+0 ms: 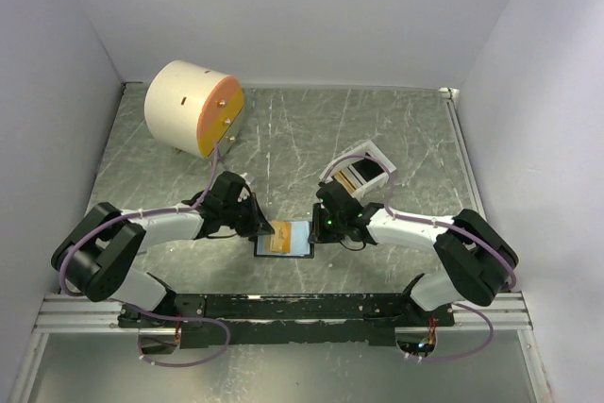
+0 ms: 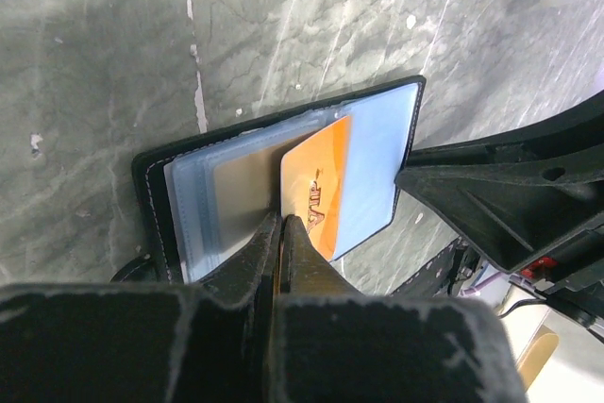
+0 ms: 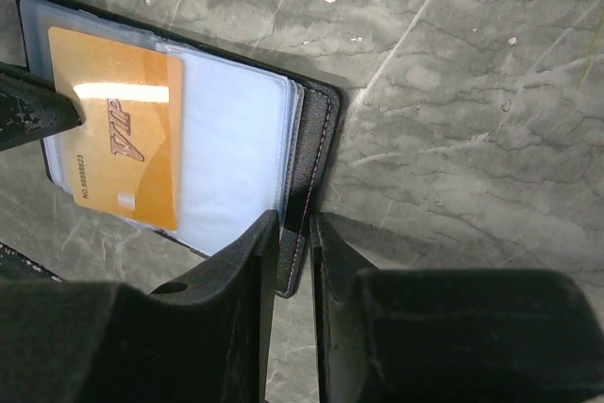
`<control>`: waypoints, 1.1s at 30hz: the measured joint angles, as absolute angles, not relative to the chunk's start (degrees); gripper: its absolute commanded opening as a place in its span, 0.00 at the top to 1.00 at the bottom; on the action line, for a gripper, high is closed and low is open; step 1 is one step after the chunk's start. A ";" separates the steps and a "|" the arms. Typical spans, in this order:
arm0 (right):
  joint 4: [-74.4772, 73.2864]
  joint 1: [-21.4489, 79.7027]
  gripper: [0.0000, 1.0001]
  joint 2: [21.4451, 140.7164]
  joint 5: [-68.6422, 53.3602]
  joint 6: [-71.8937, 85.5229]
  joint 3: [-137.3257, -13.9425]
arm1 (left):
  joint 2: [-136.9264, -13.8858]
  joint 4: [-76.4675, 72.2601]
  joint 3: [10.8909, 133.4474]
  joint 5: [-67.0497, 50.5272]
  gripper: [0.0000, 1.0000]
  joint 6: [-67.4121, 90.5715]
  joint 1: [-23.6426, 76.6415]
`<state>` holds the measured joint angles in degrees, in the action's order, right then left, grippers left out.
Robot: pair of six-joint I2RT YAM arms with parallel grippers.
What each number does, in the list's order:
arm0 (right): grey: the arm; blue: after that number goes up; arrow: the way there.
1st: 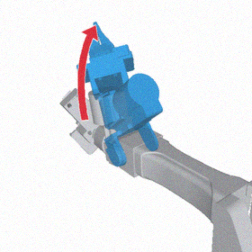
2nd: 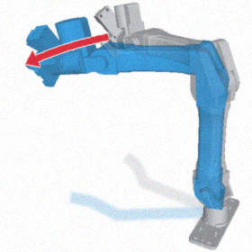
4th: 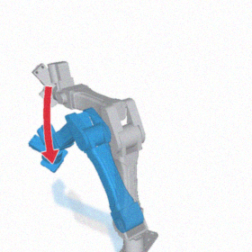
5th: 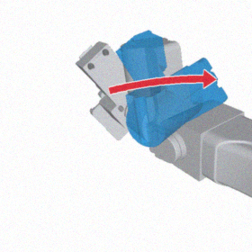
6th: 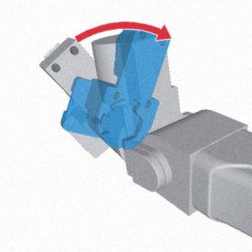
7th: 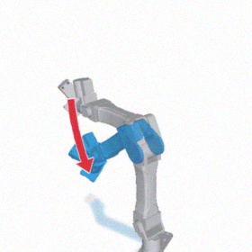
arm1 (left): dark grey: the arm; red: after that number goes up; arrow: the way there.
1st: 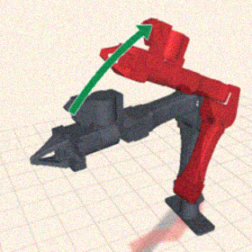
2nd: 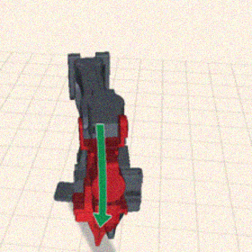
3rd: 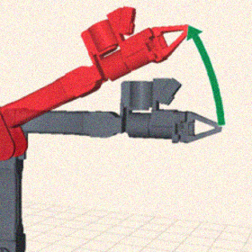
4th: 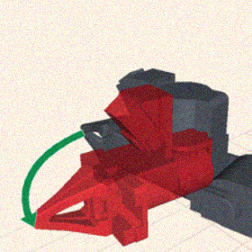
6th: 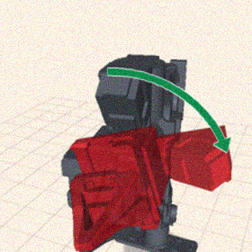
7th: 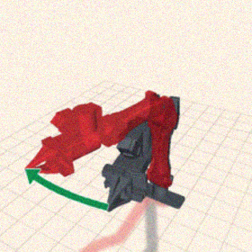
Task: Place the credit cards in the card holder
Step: Insert the credit card into the card holder.
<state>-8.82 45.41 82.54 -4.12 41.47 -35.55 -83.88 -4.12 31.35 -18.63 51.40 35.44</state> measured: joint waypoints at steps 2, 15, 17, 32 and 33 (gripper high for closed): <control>-8.60 45.41 0.80 82.54 -4.29 41.60 -35.48 | -84.03 -4.78 31.35 -18.61 0.93 51.40 35.44; -6.55 45.47 0.80 82.54 -5.82 43.59 -34.50 | -84.99 -9.74 30.13 -18.63 0.93 51.46 35.44; -6.28 45.47 0.80 82.54 -5.85 43.90 -34.39 | -85.10 -10.17 29.89 -18.65 0.93 51.46 35.44; -6.07 45.52 0.81 82.54 -5.78 44.10 -34.28 | -84.97 -10.28 29.28 -21.04 0.93 49.06 35.44; -6.07 45.52 0.80 82.54 -5.76 44.10 -34.28 | -84.97 -10.28 29.28 -21.28 0.93 48.84 35.44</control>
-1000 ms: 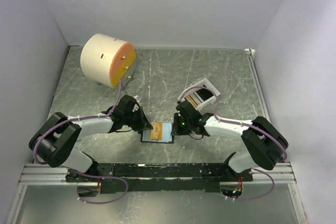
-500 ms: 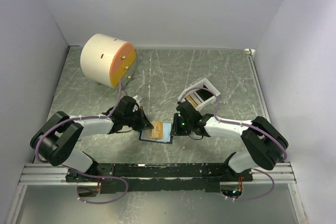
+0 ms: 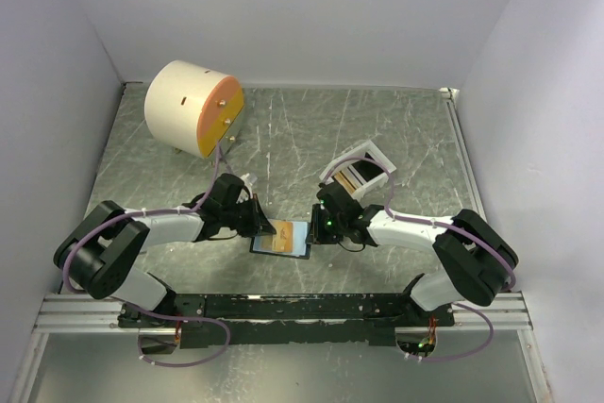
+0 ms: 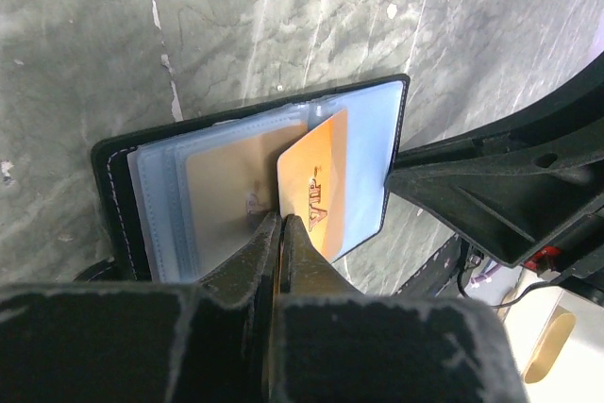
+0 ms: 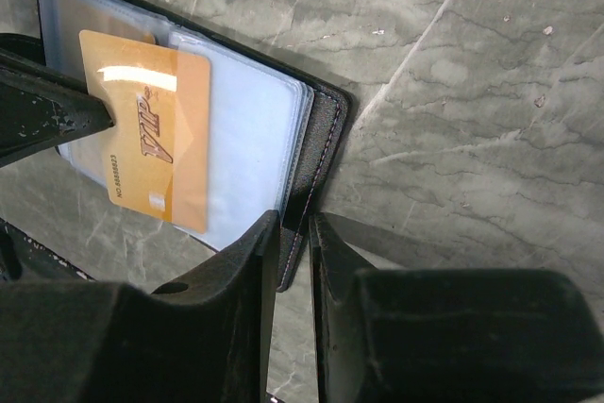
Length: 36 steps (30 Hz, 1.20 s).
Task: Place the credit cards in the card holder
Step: Insert the credit card into the card holder.
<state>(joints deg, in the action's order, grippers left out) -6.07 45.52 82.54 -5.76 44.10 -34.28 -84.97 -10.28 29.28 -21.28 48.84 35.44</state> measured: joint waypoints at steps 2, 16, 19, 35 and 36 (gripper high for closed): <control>-6.07 45.52 0.80 82.54 -5.78 44.12 -34.28 | -85.03 -10.28 29.28 -21.74 0.93 48.58 35.46; -5.63 45.52 0.80 82.43 -5.80 44.16 -34.02 | -89.14 -14.68 30.00 -23.14 0.93 50.96 37.52; -5.48 45.52 0.80 82.32 -5.80 44.18 -33.85 | -89.38 -14.70 30.37 -23.07 0.88 51.44 38.17; -5.04 45.52 0.81 82.15 -5.82 44.36 -33.56 | -83.33 -6.85 31.11 -17.89 0.52 53.43 39.13; -5.02 45.52 0.81 82.15 -5.82 44.36 -33.56 | -83.11 -6.85 31.11 -17.89 0.52 53.49 39.16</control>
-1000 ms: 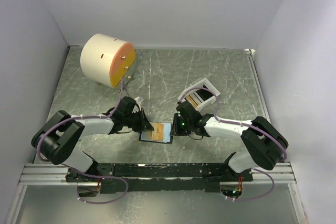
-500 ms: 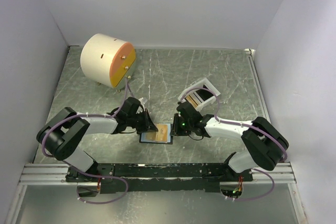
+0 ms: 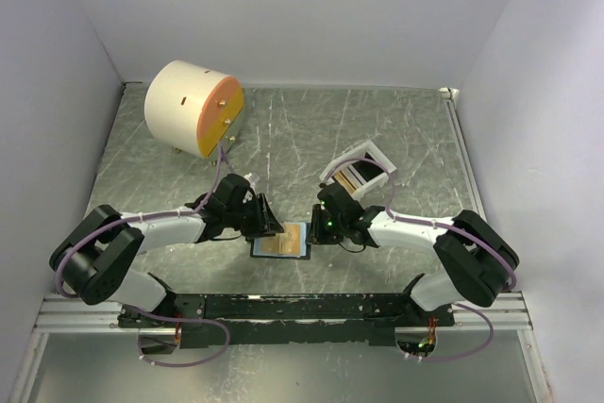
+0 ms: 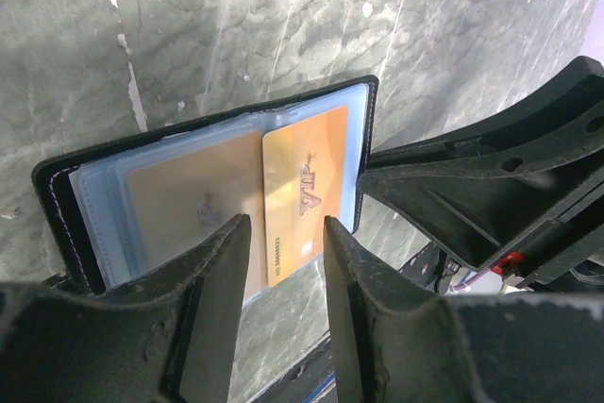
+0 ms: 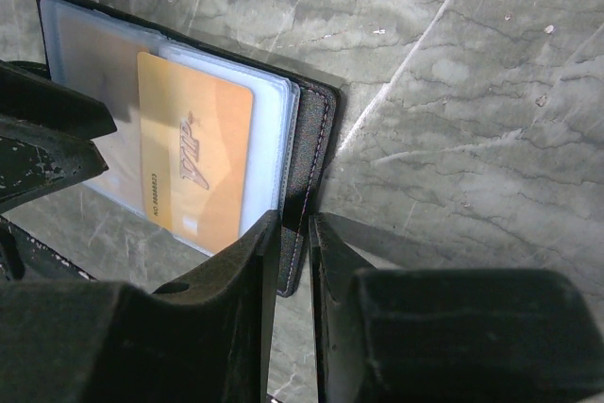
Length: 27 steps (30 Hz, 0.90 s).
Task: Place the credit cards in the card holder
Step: Insert the credit card into the card holder.
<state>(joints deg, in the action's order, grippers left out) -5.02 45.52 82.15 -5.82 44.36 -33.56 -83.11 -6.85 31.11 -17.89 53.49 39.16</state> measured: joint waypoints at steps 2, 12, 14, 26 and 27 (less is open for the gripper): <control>-5.02 45.52 0.81 82.15 -5.82 44.36 -33.54 | -82.94 -6.92 31.11 -17.89 0.52 53.67 39.16; -4.95 45.52 0.81 82.26 -6.07 44.36 -33.54 | -84.16 -8.82 31.11 -18.09 0.49 55.05 39.48; -4.93 45.52 0.82 82.30 -6.24 44.34 -33.56 | -85.08 -9.50 31.00 -18.17 0.49 55.35 39.64; -4.60 45.52 0.82 82.41 -6.59 44.60 -33.54 | -87.66 -13.54 30.57 -18.90 0.56 57.47 41.76; -4.58 45.54 0.82 82.43 -6.66 44.64 -33.54 | -87.74 -13.52 30.59 -18.85 0.56 57.52 42.15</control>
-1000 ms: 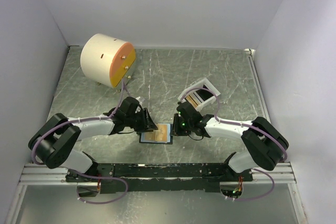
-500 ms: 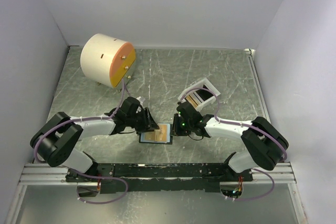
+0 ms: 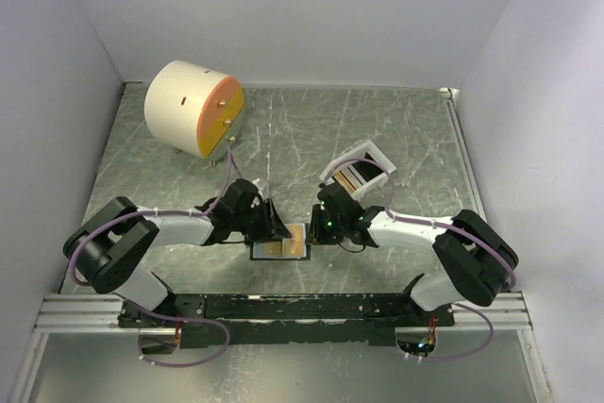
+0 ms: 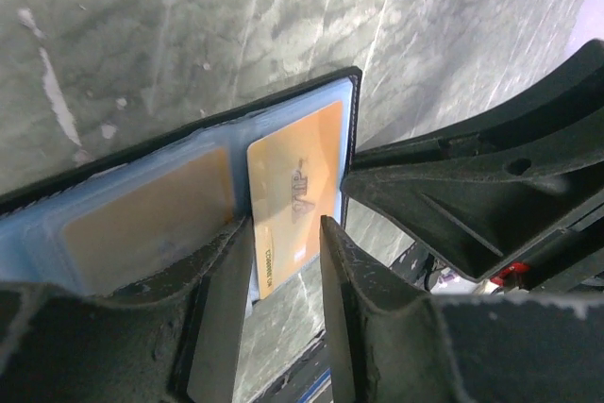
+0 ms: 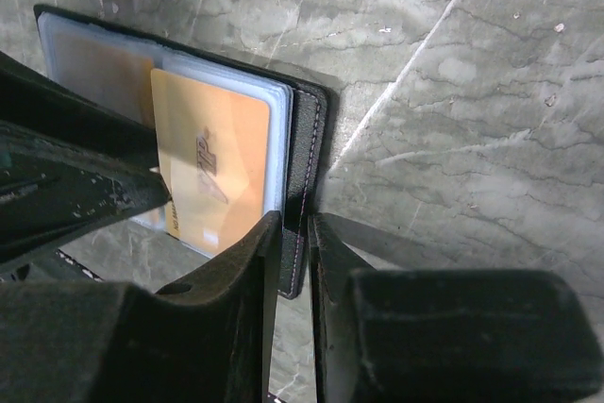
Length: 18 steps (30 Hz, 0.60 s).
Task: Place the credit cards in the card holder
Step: Insert the credit card into the card holder.
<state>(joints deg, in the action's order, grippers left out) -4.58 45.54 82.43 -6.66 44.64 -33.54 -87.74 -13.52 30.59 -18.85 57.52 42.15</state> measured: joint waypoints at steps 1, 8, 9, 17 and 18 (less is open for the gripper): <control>-4.58 45.54 0.82 82.43 -6.66 44.69 -33.54 | -87.77 -13.52 30.59 -18.83 0.56 57.58 42.52; -4.56 45.56 0.77 82.39 -6.66 45.10 -33.50 | -88.25 -13.13 31.46 -18.41 0.53 57.74 43.99; -4.47 45.56 0.76 82.26 -6.68 45.21 -33.36 | -88.25 -13.04 31.46 -18.33 0.52 57.74 43.99; -6.50 46.11 0.68 79.22 -6.59 46.09 -32.34 | -85.97 -9.78 32.47 -16.93 0.44 57.60 44.45; -7.05 46.15 0.67 78.48 -6.37 46.09 -32.34 | -85.41 -8.56 32.91 -16.40 0.43 57.49 44.47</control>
